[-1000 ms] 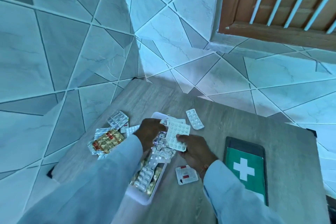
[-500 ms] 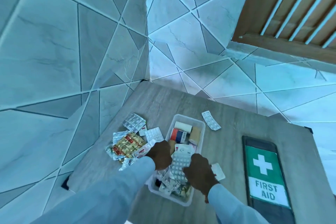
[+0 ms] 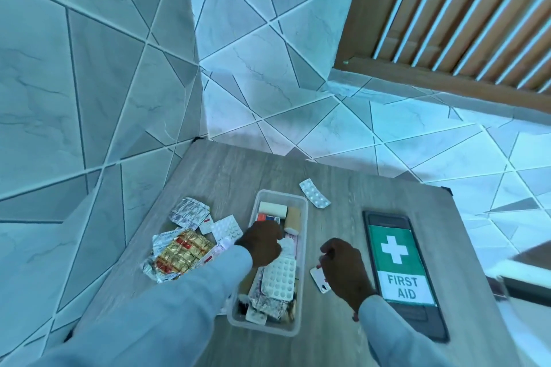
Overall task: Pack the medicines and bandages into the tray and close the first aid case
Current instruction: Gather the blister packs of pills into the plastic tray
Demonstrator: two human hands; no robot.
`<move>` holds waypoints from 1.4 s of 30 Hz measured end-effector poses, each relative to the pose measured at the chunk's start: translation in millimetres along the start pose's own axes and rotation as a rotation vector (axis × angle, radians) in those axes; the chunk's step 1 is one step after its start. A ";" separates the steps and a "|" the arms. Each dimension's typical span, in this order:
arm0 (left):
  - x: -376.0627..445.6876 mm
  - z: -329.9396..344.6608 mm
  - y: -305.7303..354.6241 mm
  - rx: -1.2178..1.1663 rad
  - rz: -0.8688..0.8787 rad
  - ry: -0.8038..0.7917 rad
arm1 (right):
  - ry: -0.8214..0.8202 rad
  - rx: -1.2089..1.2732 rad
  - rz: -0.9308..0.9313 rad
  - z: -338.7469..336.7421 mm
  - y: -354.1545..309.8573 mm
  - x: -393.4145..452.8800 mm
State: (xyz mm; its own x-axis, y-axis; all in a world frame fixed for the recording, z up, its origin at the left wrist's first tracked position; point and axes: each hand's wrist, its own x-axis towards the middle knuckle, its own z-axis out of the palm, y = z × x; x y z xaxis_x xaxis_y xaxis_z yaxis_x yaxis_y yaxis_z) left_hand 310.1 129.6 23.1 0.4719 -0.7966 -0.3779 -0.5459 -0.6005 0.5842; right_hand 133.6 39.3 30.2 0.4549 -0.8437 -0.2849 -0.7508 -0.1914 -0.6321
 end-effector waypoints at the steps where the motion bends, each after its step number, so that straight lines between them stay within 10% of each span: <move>1: 9.0 -0.8 9.7 -0.017 0.003 0.025 | -0.032 0.002 0.058 -5.0 10.9 6.9; 10: 106.1 16.2 90.5 0.097 0.064 0.076 | -0.235 -0.452 0.033 26.5 69.1 32.9; 24: 196.2 73.4 127.4 0.624 0.030 -0.077 | -0.094 0.014 -0.024 -12.6 88.4 127.3; 35: 91.0 -27.6 98.6 0.463 0.206 0.329 | -0.034 0.255 -0.187 -25.3 32.4 113.1; 42: -16.4 -0.3 -25.7 0.453 0.448 0.310 | 0.005 -0.209 -0.547 27.7 -2.2 22.9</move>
State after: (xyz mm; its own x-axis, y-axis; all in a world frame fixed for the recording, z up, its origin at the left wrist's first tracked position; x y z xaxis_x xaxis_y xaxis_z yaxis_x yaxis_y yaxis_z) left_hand 316.6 158.1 14.5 0.2736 -0.9576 0.0904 -0.9361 -0.2434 0.2540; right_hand 159.0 34.4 5.1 0.8014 -0.5963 0.0467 -0.4858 -0.6945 -0.5307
